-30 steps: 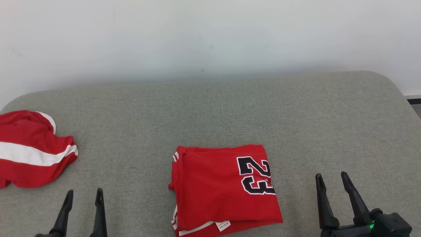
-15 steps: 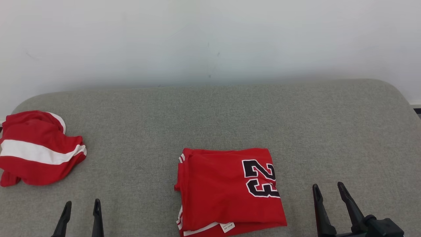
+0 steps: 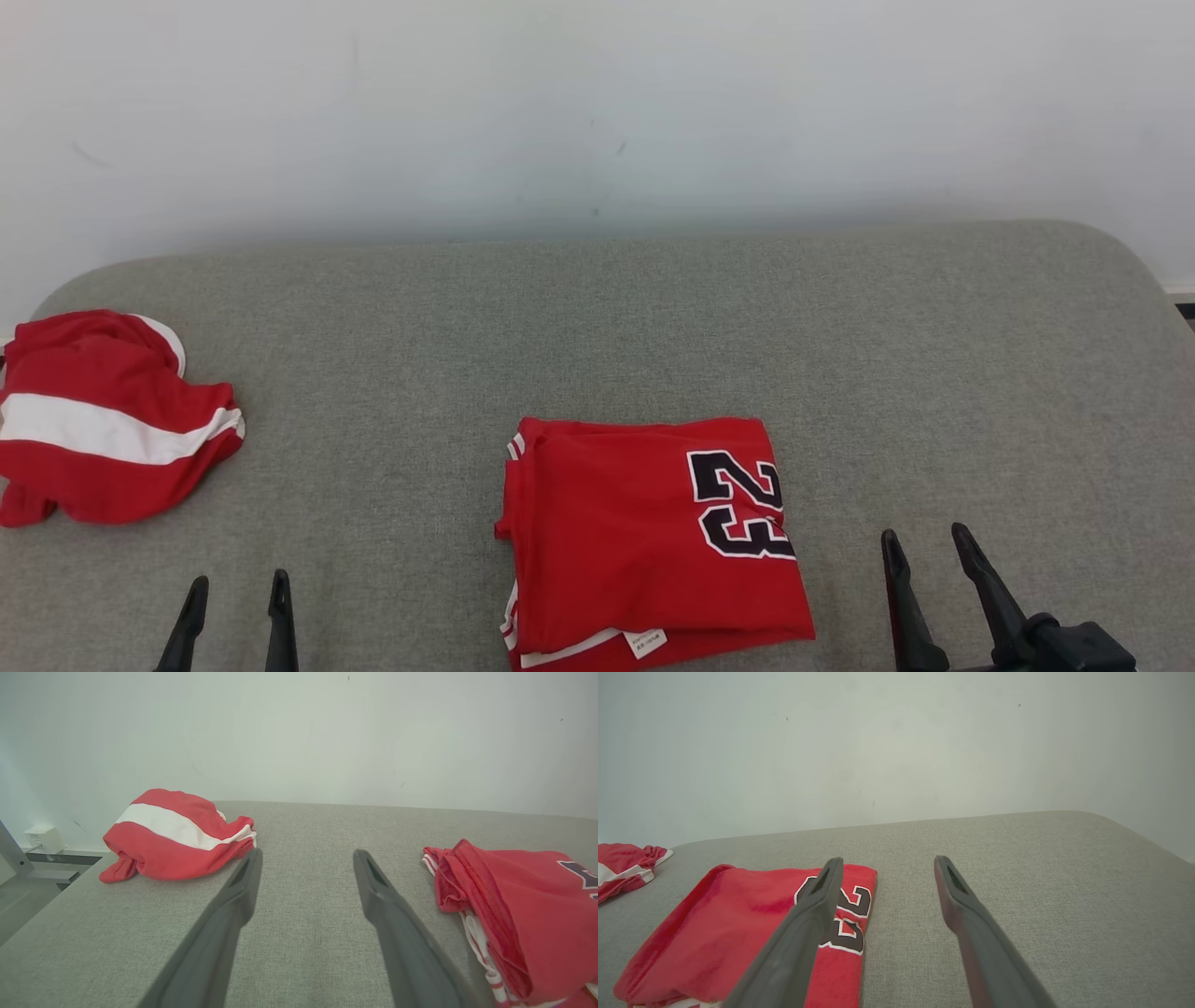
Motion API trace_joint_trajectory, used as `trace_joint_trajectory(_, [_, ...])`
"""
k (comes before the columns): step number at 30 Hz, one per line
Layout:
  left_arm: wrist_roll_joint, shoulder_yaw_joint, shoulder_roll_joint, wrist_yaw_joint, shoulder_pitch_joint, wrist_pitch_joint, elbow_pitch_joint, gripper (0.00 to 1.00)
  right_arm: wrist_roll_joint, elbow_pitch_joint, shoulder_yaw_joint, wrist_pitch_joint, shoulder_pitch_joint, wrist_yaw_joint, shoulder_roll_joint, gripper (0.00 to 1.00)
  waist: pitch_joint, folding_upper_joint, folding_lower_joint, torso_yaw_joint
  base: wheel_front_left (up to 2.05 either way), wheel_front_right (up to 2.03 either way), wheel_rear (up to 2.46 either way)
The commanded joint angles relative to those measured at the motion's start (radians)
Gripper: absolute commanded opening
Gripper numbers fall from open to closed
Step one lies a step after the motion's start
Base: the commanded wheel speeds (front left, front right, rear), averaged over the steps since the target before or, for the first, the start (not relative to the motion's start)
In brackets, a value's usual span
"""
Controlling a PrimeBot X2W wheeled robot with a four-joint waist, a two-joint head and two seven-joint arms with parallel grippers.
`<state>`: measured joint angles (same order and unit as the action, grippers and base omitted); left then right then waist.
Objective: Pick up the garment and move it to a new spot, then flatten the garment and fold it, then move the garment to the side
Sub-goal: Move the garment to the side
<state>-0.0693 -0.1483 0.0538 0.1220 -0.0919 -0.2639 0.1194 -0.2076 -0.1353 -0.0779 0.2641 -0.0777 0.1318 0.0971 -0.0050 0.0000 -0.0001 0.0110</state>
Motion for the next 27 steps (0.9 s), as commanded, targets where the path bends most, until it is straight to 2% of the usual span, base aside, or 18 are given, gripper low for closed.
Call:
trace_joint_trajectory(1, [-0.007, -0.002, 0.004, -0.001, -0.002, 0.000, 0.003, 1.00, 0.005, -0.001, -0.001, 0.000, 0.000, -0.003, 0.001, 1.00, 0.001, 0.0000, 0.0001, -0.001, 0.00, 0.00, 0.00])
trace_joint_trajectory(17, [-0.005, 0.007, 0.002, 0.001, 0.004, 0.000, 0.001, 1.00, 0.002, -0.024, -0.039, 0.000, 0.061, -0.003, 0.003, 1.00, 0.007, 0.0000, 0.0001, 0.004, 0.00, 0.00, 0.00])
trace_joint_trajectory(23, [-0.008, 0.020, 0.001, 0.001, 0.020, 0.000, 0.005, 1.00, 0.008, -0.082, -0.071, -0.012, 0.155, -0.003, 0.015, 1.00, 0.022, 0.0000, 0.0001, 0.018, 0.00, 0.00, 0.00])
trace_joint_trajectory(27, [-0.012, 0.034, 0.000, 0.002, 0.037, 0.000, 0.004, 1.00, 0.018, -0.161, -0.082, -0.058, 0.244, -0.003, 0.020, 1.00, 0.045, 0.0000, 0.0001, 0.042, 0.00, 0.00, 0.00])
